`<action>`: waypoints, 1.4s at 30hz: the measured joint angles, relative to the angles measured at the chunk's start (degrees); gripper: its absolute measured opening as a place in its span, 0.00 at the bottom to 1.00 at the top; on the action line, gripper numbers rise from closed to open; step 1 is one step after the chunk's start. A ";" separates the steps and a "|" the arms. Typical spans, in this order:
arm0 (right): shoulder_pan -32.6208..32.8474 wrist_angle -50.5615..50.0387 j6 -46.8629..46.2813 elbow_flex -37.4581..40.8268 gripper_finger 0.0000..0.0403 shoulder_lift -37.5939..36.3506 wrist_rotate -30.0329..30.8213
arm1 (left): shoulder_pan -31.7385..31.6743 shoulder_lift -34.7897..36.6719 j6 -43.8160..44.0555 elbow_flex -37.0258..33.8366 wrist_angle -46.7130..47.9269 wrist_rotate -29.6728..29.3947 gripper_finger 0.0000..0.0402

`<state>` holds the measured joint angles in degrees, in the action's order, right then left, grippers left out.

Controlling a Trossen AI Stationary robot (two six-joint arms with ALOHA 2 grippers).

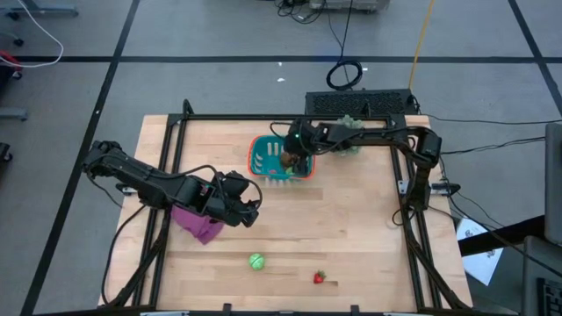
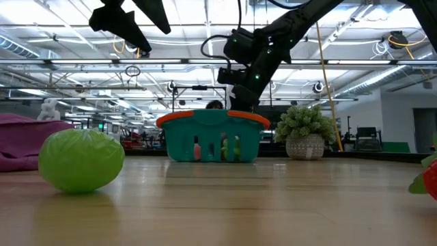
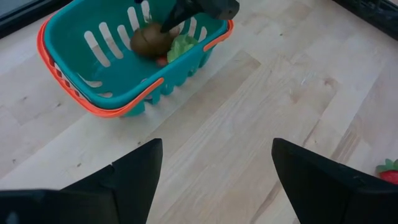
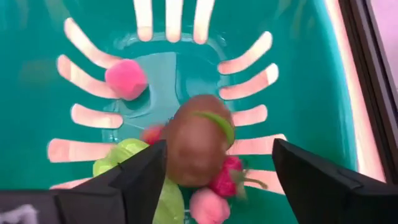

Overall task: Pick and placing Produce into tupperware
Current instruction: Put the green cabbage into the blue basket

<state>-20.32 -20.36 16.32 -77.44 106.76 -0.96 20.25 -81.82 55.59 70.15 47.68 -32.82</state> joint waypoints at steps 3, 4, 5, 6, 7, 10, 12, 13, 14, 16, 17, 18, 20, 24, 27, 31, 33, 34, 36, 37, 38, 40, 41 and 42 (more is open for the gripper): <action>0.81 0.73 1.35 0.01 0.72 0.00 -0.26 | 0.00 0.00 -0.02 0.00 0.02 0.00 0.77; 1.04 1.15 1.39 0.01 0.73 0.00 -0.32 | 0.00 0.00 0.00 0.00 0.02 0.00 0.77; 1.30 1.41 1.44 0.01 0.73 0.00 -0.34 | 0.00 0.00 0.00 0.00 0.02 0.00 0.77; 1.52 1.75 1.52 0.01 0.73 0.00 -0.40 | 0.00 0.00 0.00 0.00 0.02 0.00 0.77; 1.74 2.18 1.52 0.01 0.73 0.00 -0.47 | 0.00 0.00 0.00 0.00 0.02 0.00 0.77; 2.48 2.96 1.80 0.01 0.73 0.00 -0.48 | 0.02 0.00 0.00 0.00 0.02 0.00 0.77; 3.04 2.97 2.42 0.04 0.73 -0.22 -0.47 | 0.02 0.00 0.04 0.00 0.02 -0.02 0.77; 3.43 3.06 2.54 0.06 0.73 -0.31 -0.47 | 0.02 0.00 0.08 0.00 0.02 -0.02 0.77; 3.81 3.39 2.58 0.06 0.73 -0.45 -0.50 | 0.02 0.00 0.13 0.00 0.02 -0.02 0.77; 4.59 3.29 2.61 0.06 0.73 -1.24 -0.51 | 0.02 0.00 0.13 0.00 0.04 -0.02 0.77; 4.97 3.46 2.65 0.06 0.73 -1.78 -0.55 | 0.02 0.00 0.13 0.00 0.06 -0.02 0.77; 5.34 3.43 2.81 0.06 0.73 -2.49 -0.54 | 0.02 0.00 0.13 0.00 0.04 -0.02 0.77; 6.08 3.43 2.83 0.06 0.73 -4.23 -0.56 | 0.02 0.00 0.13 0.00 0.08 -0.02 0.77; 7.77 2.11 2.24 0.06 0.73 -8.63 -0.53 | 0.02 0.00 0.13 0.00 0.23 -0.02 0.77; 9.47 -0.58 0.40 0.06 0.73 -12.70 -0.55 | 0.03 0.00 0.18 0.00 0.24 -0.02 0.77; 12.93 -4.58 -3.50 0.06 0.73 -18.13 -0.51 | 0.13 0.00 1.79 0.00 0.20 0.08 0.77; 15.49 -6.39 -5.35 0.06 0.73 -20.69 -0.56 | 0.13 0.00 2.55 0.00 0.09 0.95 0.77; 16.95 -7.46 -6.57 0.06 0.73 -21.97 -0.57 | 0.21 0.00 3.32 0.00 0.06 1.30 0.77; 20.01 -8.93 -9.41 0.06 0.73 -24.26 -0.61 | 0.52 0.00 5.60 0.00 -0.12 1.75 0.77; 21.68 -9.60 -11.28 0.06 0.73 -25.40 -0.66 | 0.68 0.00 6.61 0.00 -0.36 2.32 0.77; 23.43 -10.42 -13.07 0.06 0.73 -26.42 -0.71 | 0.95 -0.08 7.36 0.00 -0.82 2.91 0.77; 26.96 -11.89 -16.27 0.06 0.73 -28.39 -0.76 | 1.58 -0.41 8.66 0.00 -2.22 3.99 0.77; 28.93 -12.96 -17.85 0.06 0.73 -29.27 -0.79 | 2.10 -0.51 9.28 0.00 -2.53 4.20 0.77; 30.86 -13.99 -19.45 0.06 0.73 -30.06 -0.82 | 2.67 -0.60 9.72 0.00 -3.03 4.25 0.77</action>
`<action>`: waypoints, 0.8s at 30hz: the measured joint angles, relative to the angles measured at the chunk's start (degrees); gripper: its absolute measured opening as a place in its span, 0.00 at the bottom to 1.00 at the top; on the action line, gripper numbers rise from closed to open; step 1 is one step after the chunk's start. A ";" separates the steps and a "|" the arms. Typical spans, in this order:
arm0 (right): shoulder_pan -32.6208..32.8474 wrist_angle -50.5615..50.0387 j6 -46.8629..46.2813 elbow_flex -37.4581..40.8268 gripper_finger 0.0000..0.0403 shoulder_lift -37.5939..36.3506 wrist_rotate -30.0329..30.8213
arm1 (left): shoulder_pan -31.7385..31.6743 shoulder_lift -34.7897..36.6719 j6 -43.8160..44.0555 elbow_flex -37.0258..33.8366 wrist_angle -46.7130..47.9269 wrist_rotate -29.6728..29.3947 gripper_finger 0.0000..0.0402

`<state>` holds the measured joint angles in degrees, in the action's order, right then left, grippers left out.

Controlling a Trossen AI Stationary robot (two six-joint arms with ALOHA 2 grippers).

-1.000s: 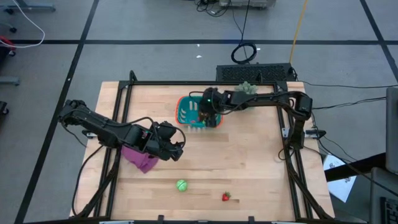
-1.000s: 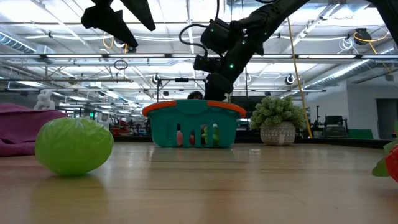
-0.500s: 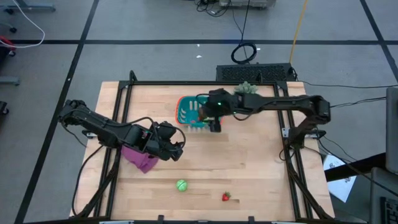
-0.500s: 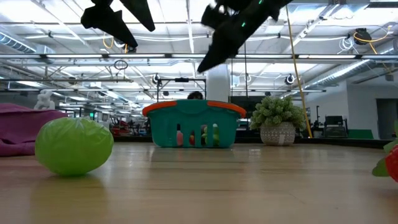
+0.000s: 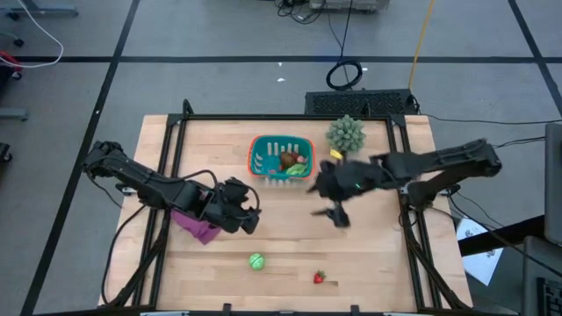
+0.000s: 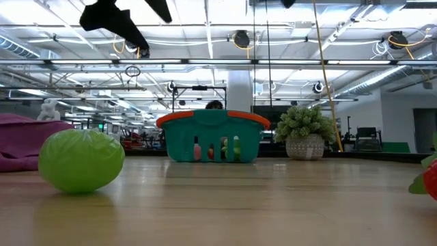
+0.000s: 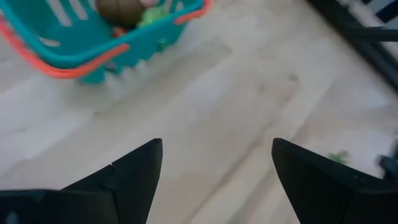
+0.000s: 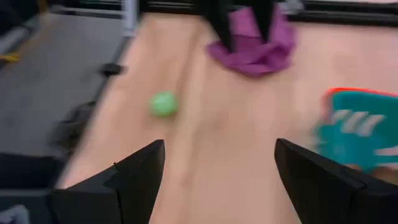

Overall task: Pick and placing Produce into tupperware
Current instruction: Put the green cabbage into the blue basket

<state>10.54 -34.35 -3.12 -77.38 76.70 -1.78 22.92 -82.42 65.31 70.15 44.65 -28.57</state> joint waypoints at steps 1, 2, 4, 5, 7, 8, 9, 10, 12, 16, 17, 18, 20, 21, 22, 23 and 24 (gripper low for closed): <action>1.88 -0.69 -1.71 0.00 0.73 -0.61 0.00 | 0.45 -0.39 0.40 0.01 -1.18 -0.01 0.77; 3.79 -1.35 -3.48 0.00 0.73 -1.16 -0.03 | 0.80 -0.84 0.57 0.07 -2.45 0.00 0.77; 7.73 -2.84 -7.21 0.00 0.73 -1.97 -0.05 | 2.00 -1.78 0.89 0.02 -4.28 0.08 0.77; 9.77 -2.92 -9.16 0.02 0.73 -2.14 -0.05 | 2.51 -2.09 0.89 -0.02 -5.23 0.08 0.77; 13.68 -2.85 -12.24 0.02 0.73 -2.20 -0.05 | 3.15 -3.33 1.02 0.12 -8.79 0.04 0.77; 15.74 -2.86 -13.31 0.02 0.73 -2.16 -0.05 | 3.60 -3.88 0.85 0.13 -9.95 0.07 0.77; 17.69 -2.82 -14.26 0.02 0.73 -1.96 -0.05 | 4.12 -4.35 0.78 0.02 -10.28 0.12 0.77; 19.43 -2.58 -15.14 0.02 0.73 -1.61 -0.05 | 4.47 -5.05 0.61 -0.11 -10.90 0.12 0.77; 22.64 -1.70 -16.29 0.08 0.73 -0.80 -0.07 | 4.85 -6.28 0.60 0.06 -14.30 0.11 0.77; 27.02 6.45 -17.81 3.62 0.73 1.08 0.04 | 5.46 -8.45 0.32 0.02 -16.60 0.73 0.77; 27.63 9.20 -18.05 5.00 0.73 1.73 0.04 | 5.52 -8.66 0.34 0.02 -16.41 0.85 0.77; 28.01 11.81 -18.33 6.53 0.73 2.52 0.06 | 5.74 -8.69 0.32 -0.09 -15.87 1.13 0.77; 28.02 15.34 -18.76 9.58 0.73 3.99 0.05 | 5.57 -8.91 0.35 0.04 -16.45 1.45 0.77; 27.58 15.80 -19.04 10.94 0.73 4.79 0.07 | 5.40 -9.02 0.27 0.11 -16.57 1.45 0.77; 27.01 16.01 -19.28 12.00 0.73 5.72 0.13 | 5.41 -9.10 -0.22 0.03 -16.18 1.42 0.77; 26.42 16.20 -19.56 12.87 0.73 6.66 0.20 | 5.53 -9.08 -0.86 -0.09 -15.94 1.47 0.77; 25.82 16.13 -19.85 13.75 0.73 7.47 0.22 | 5.55 -8.99 -1.42 -0.09 -16.07 1.50 0.77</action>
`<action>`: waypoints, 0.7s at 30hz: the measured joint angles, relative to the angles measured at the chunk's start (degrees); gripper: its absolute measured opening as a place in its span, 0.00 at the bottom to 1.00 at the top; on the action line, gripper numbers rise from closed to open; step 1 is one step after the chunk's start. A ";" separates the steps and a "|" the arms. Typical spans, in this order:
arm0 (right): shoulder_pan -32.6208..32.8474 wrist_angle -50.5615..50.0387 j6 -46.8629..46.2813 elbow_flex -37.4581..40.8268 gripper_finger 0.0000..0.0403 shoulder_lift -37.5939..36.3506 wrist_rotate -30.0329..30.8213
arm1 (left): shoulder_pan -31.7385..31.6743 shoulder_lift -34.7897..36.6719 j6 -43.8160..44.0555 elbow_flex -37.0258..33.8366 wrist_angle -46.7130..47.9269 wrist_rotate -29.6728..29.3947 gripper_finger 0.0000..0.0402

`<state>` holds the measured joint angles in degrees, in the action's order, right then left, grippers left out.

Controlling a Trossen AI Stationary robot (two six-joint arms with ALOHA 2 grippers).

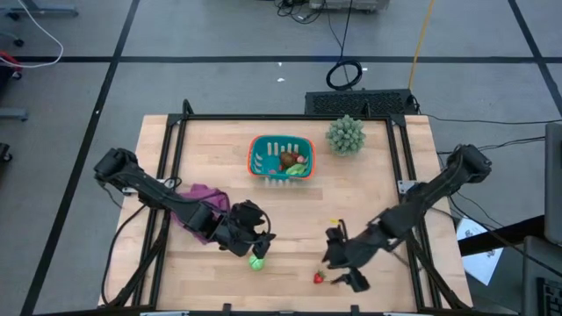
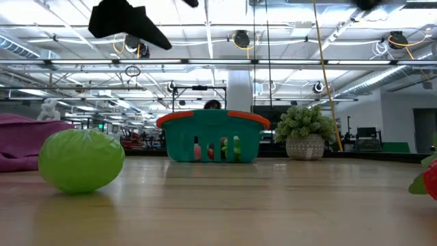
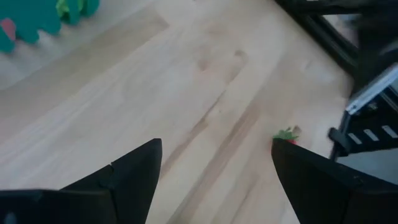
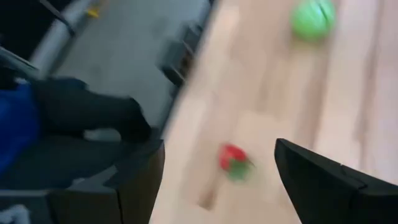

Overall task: Pick and placing Produce into tupperware
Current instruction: Put the green cabbage into the blue basket

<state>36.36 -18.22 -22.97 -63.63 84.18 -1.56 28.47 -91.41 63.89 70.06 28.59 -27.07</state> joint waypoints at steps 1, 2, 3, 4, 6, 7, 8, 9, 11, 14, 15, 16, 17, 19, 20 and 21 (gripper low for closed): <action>-0.59 -0.32 -0.16 0.78 0.73 0.75 0.02 | -0.02 0.16 -0.67 0.02 -0.10 0.06 0.77; -1.29 -0.45 0.10 1.20 0.73 1.54 0.04 | -0.14 0.26 -1.60 0.08 0.15 0.08 0.77; -1.98 -0.31 1.06 1.31 0.73 2.30 0.02 | -0.15 0.27 -2.42 0.09 0.60 0.20 0.77; -2.64 0.01 1.98 1.33 0.73 2.97 0.00 | -0.16 0.29 -3.23 0.09 1.44 0.41 0.77; -3.85 0.18 2.61 1.33 0.73 3.77 0.01 | -0.22 0.61 -4.16 0.07 3.11 0.55 0.77; -4.43 0.41 2.63 1.33 0.73 3.93 0.00 | -0.22 0.79 -4.39 0.07 3.28 0.57 0.77; -4.91 0.44 2.63 1.33 0.73 4.01 0.00 | -0.22 0.89 -4.95 0.09 3.44 0.71 0.77; -5.44 0.56 2.61 1.33 0.73 4.05 0.02 | -0.09 0.92 -5.44 0.11 3.88 1.33 0.77; -6.17 1.83 2.11 1.33 0.73 4.05 0.01 | 0.56 0.79 -5.69 0.09 4.96 1.97 0.77; -6.43 4.45 -0.66 1.33 0.73 4.05 -0.03 | 1.54 0.77 -5.30 0.09 5.34 5.73 0.77; -6.40 5.55 -1.07 1.33 0.73 4.05 -0.05 | 2.00 0.73 -5.26 0.09 5.81 6.79 0.77; -6.20 6.30 -1.40 1.33 0.73 4.08 -0.09 | 2.50 0.70 -5.12 0.09 6.14 7.37 0.77; -5.92 7.36 -1.99 1.33 0.73 4.47 -0.09 | 3.08 0.68 -4.85 0.09 6.01 7.54 0.77; -5.03 9.24 -3.25 1.33 0.73 5.28 -0.09 | 4.34 0.68 -4.14 0.09 5.72 7.52 0.77; -4.52 9.84 -3.49 1.33 0.73 5.78 -0.09 | 5.02 0.68 -3.62 0.09 5.77 7.54 0.77; -4.04 10.76 -3.76 1.33 0.73 6.41 -0.15 | 5.70 0.68 -3.33 0.09 5.85 7.50 0.77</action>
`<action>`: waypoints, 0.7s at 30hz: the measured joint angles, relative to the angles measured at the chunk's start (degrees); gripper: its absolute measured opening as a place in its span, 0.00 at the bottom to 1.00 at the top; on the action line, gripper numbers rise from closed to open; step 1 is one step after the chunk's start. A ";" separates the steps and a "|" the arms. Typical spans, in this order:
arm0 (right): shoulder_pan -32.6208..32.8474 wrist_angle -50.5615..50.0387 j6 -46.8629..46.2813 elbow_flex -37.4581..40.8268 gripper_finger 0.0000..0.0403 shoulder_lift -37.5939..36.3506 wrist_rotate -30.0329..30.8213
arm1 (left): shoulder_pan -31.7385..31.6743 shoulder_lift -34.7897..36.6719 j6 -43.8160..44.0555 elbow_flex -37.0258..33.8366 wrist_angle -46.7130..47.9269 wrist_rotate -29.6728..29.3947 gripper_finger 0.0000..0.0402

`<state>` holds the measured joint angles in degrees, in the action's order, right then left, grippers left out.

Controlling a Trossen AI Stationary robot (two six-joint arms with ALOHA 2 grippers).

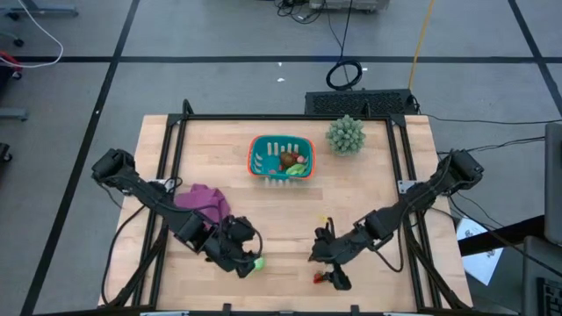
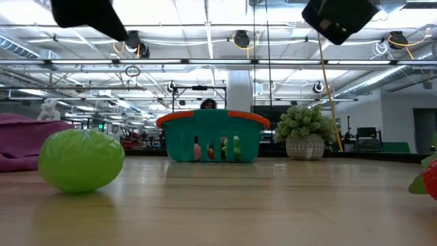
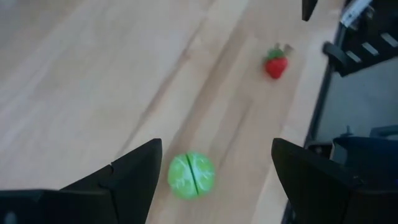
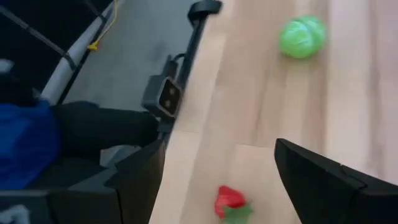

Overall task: Pick and placing Produce into tupperware
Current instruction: Put the green cabbage into the blue basket

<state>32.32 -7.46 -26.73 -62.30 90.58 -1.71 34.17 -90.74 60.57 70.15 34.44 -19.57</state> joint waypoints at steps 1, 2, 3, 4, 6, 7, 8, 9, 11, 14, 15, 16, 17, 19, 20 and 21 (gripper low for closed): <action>0.44 0.52 -0.02 -0.01 0.73 0.57 0.05 | 0.73 0.00 0.03 0.00 -0.02 -0.21 0.77; 0.79 0.15 -0.05 -0.02 0.73 1.09 -0.01 | 1.41 0.00 0.07 0.00 -0.08 -0.61 0.77; 1.10 -0.21 -0.12 0.01 0.73 1.59 0.04 | 2.05 0.00 0.17 0.00 -0.17 -1.04 0.77; 1.28 -0.35 -0.62 0.02 0.73 2.04 0.05 | 2.57 0.00 0.32 0.00 -0.22 -1.11 0.77; 1.44 -0.51 -1.59 0.02 0.73 2.61 0.15 | 3.82 0.00 1.20 0.00 -0.16 -1.18 0.77; 1.40 -0.51 -1.91 0.02 0.73 2.79 0.17 | 4.36 0.00 1.63 0.00 -0.21 -1.32 0.77; 1.22 -0.49 -2.30 0.02 0.73 2.93 0.21 | 4.91 0.00 1.94 0.00 -0.26 -1.43 0.77; 1.07 -0.49 -2.54 0.02 0.73 3.15 0.28 | 5.44 0.00 2.37 0.00 -0.26 -1.49 0.77; 0.56 -0.61 -2.52 0.02 0.73 3.33 1.26 | 6.10 0.00 3.49 0.00 -0.28 -1.45 0.77; -0.53 -0.52 -1.17 0.02 0.73 3.30 3.17 | 6.44 0.00 4.01 0.00 -0.19 -1.47 0.77; -0.93 -0.55 -0.72 0.02 0.73 3.30 3.36 | 6.40 -0.02 4.03 0.00 -0.10 -1.47 0.77; -1.32 -0.55 -0.29 0.02 0.73 3.30 3.45 | 6.36 -0.02 4.03 0.00 -0.02 -1.47 0.77; -1.74 -0.55 0.18 0.02 0.73 3.30 3.45 | 6.34 -0.02 4.03 0.00 -0.04 -1.49 0.77; -2.75 -0.55 1.13 0.00 0.73 3.30 3.45 | 5.88 -0.54 3.84 0.00 -0.06 -1.48 0.77; -3.29 -0.63 1.69 0.00 0.73 3.30 3.47 | 5.56 -1.19 3.84 0.00 -0.15 -1.47 0.77; -3.99 -0.66 2.38 0.01 0.73 3.30 3.49 | 5.29 -1.99 3.84 0.00 0.23 -1.47 0.77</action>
<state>28.33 -8.12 -24.35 -62.30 93.89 1.78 39.46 -92.73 64.40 70.15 34.66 -21.04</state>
